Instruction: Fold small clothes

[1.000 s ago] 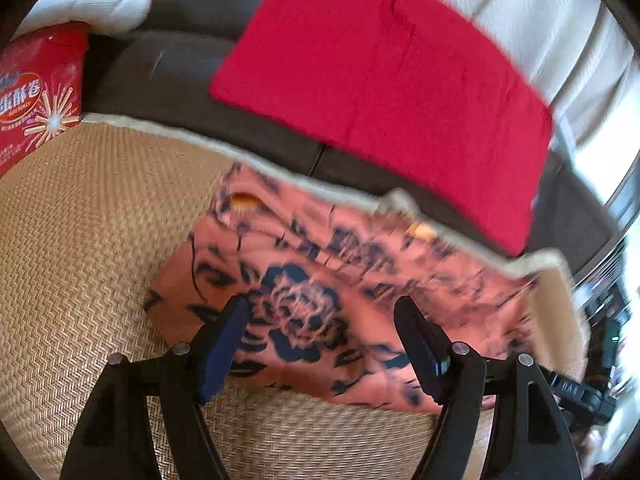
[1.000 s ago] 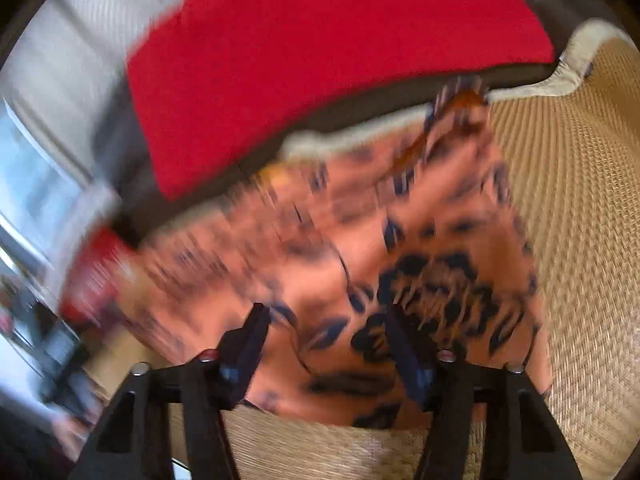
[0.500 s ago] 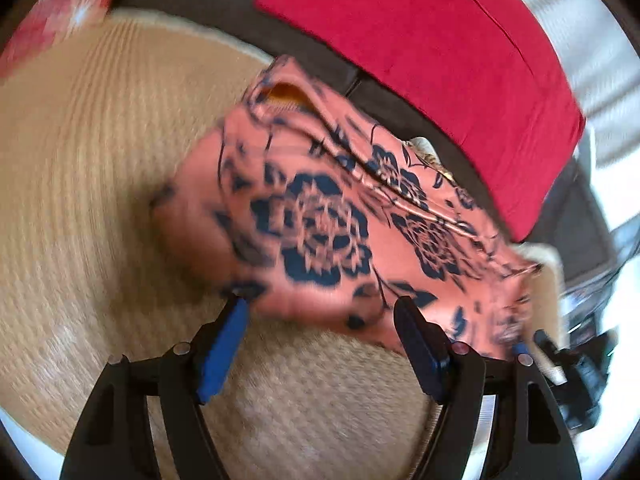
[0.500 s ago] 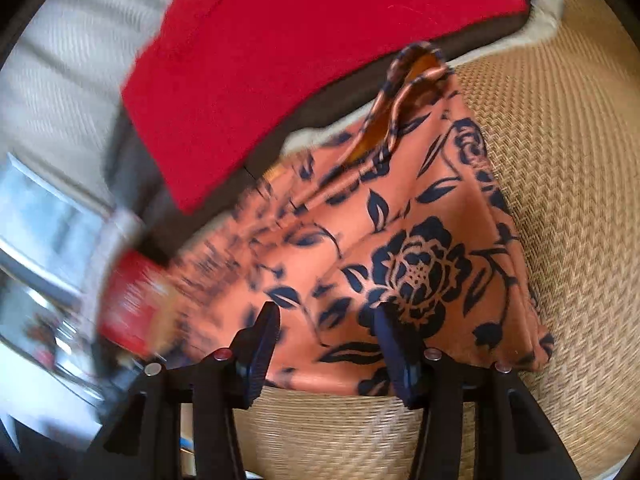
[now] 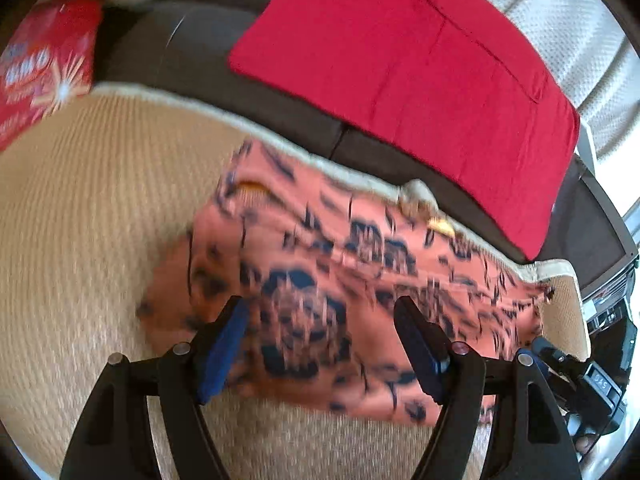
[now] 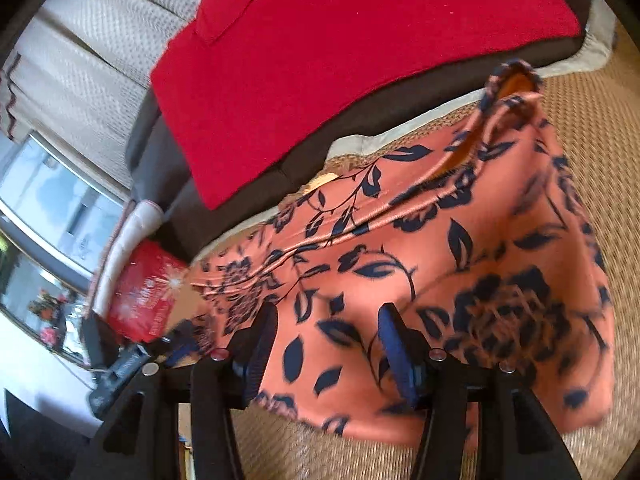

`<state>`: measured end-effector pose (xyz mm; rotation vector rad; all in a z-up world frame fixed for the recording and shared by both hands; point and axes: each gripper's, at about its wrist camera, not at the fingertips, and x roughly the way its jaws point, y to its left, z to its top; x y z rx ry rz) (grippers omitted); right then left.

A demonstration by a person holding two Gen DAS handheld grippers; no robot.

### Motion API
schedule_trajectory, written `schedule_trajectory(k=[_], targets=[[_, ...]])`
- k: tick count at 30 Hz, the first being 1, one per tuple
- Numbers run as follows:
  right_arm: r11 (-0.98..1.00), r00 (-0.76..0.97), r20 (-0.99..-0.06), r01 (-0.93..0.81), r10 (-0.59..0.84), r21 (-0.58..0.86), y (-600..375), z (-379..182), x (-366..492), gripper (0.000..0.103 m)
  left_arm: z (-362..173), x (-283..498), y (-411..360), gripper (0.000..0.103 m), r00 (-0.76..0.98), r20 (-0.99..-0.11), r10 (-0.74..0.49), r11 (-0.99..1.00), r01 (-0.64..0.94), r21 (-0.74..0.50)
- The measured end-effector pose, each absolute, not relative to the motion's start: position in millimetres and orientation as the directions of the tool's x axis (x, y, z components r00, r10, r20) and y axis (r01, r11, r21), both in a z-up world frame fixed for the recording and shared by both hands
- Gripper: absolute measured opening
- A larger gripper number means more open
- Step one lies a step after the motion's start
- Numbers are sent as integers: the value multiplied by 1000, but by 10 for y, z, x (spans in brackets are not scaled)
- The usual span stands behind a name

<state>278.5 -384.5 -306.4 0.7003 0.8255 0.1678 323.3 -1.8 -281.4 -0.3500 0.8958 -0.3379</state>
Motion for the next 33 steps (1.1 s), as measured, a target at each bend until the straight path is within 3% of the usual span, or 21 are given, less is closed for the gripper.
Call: schedule_trajectory(k=[3,7,10,12,22,25,29,33], targets=[[766,668,-624,124,406,631,-3787,-3119,3014,57,-2839,3395,-20,76,566,-694,-444,886,163,-434],[772,617,-662,134,426,621,-3700,-3285,3209,56,-3134,3515,-148,76,491,-782,-384,920,131,-370],[812,602,-690,113,402,572,-3541,-3301,3312,57,-3161,3447,-499,78,508,-830,-232,961,252,-115],[829,598,-699,102,391,550,-3525,-3288,3300,57,-3154,3390,-547,78,521,-830,-199,963,262,-66],[781,620,-669,140,410,609,-3654,-3269,3181,56,-3119,3426,-295,79,517,-815,-262,959,234,-160],[772,683,-614,114,396,625,-3783,-3139,3108,56,-3089,3457,-195,79,522,-803,-286,956,212,-203],[602,733,-548,238,403,762,-4304,-3289,3046,56,-3118,3555,-207,79,538,-798,-271,960,215,-182],[458,789,-448,242,420,855,-4667,-3387,3014,56,-3060,3729,-122,78,537,-778,-327,945,166,-282]])
